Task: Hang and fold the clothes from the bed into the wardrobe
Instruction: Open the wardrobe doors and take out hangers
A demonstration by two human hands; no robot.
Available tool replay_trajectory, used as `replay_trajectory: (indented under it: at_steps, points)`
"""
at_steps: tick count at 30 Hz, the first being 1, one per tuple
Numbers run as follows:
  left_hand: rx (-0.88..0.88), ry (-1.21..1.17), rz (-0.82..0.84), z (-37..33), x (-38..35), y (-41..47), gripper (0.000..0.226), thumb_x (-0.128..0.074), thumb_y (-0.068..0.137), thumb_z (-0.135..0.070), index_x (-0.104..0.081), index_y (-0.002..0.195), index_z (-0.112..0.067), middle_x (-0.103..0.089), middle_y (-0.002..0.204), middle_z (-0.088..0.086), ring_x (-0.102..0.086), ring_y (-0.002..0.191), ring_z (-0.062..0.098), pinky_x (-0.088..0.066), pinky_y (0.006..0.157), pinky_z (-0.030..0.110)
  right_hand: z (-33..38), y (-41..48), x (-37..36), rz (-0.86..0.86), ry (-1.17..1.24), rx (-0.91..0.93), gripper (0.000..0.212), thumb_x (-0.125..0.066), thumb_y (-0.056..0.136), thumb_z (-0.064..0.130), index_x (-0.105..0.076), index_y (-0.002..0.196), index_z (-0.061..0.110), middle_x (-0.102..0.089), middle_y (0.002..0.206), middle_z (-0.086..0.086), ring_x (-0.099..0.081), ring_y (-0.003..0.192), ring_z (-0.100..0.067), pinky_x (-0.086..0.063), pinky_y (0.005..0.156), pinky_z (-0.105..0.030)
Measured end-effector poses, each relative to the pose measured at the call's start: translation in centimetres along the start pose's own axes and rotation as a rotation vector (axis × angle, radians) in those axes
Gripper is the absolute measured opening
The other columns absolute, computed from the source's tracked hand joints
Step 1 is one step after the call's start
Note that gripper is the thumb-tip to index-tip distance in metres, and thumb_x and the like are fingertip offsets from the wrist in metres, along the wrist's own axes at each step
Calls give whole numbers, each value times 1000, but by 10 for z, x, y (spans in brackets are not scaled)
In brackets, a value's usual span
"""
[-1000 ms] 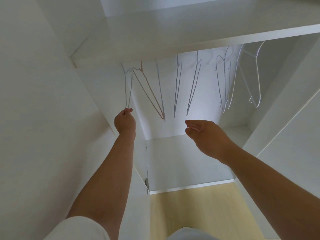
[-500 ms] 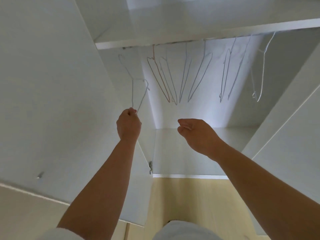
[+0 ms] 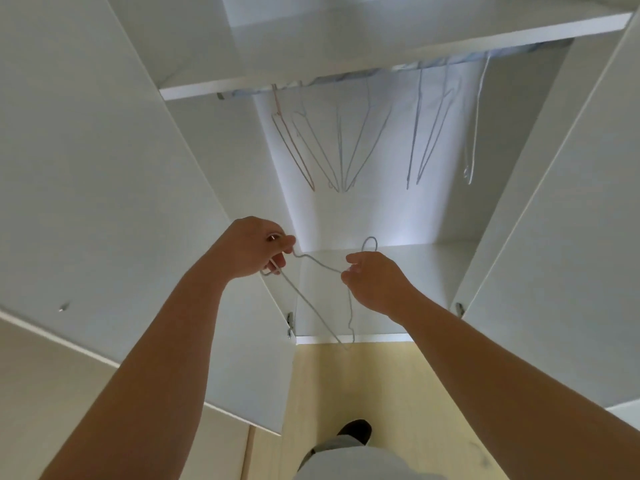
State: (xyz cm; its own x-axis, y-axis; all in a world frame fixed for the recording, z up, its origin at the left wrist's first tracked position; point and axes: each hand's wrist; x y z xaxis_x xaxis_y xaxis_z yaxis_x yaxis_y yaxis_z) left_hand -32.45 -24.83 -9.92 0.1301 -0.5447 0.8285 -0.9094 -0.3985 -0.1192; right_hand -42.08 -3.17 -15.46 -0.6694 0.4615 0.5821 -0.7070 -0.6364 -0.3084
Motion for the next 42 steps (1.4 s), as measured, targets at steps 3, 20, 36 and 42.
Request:
replay_trajectory:
  at_steps: [3, 20, 36, 42]
  points:
    - [-99, -105, 72, -28, -14, 15, 27, -65, 95, -44, -74, 79, -24, -76, 70, -6, -73, 61, 10, -45, 52, 8, -15, -2, 7, -40, 38, -54, 52, -49, 96, 22, -45, 147, 24, -61, 130, 1, -57, 125, -22, -42, 92, -25]
    - [-444, -347, 632, -220, -204, 114, 32, -51, 102, -43, -68, 102, -15, -77, 91, -1, -77, 74, 22, -58, 80, 42, -158, -100, 69, -537, 523, -539, 24, -46, 105, 20, -65, 92, 13, -76, 90, -4, -75, 63, -23, -57, 57, -29]
    - [-1000, -27, 1484, -360, -378, -227, 52, -44, 102, -56, -75, 83, -18, -75, 99, 6, -76, 71, 24, -62, 78, 40, -200, -379, -98, -1381, 917, -1070, 23, -52, 103, 24, -67, 86, 21, -73, 90, -3, -76, 71, -23, -60, 71, -37]
    - [-1239, 134, 1672, -364, -403, -403, 26, -63, 93, -37, -74, 89, -14, -76, 87, 6, -76, 74, 17, -60, 87, 47, -201, -491, -165, -1626, 960, -1272, 18, -58, 99, 30, -71, 86, 28, -76, 87, 1, -74, 66, -8, -62, 76, -34]
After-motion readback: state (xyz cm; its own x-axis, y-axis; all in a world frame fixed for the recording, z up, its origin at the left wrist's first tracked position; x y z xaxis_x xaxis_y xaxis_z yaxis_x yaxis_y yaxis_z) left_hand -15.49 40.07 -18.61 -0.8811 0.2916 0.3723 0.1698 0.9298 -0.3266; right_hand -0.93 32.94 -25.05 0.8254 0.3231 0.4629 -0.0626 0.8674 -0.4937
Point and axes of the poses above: each hand's wrist, its own y-axis towards the middle knuckle, its own x-axis out of the back of the hand, z = x × y
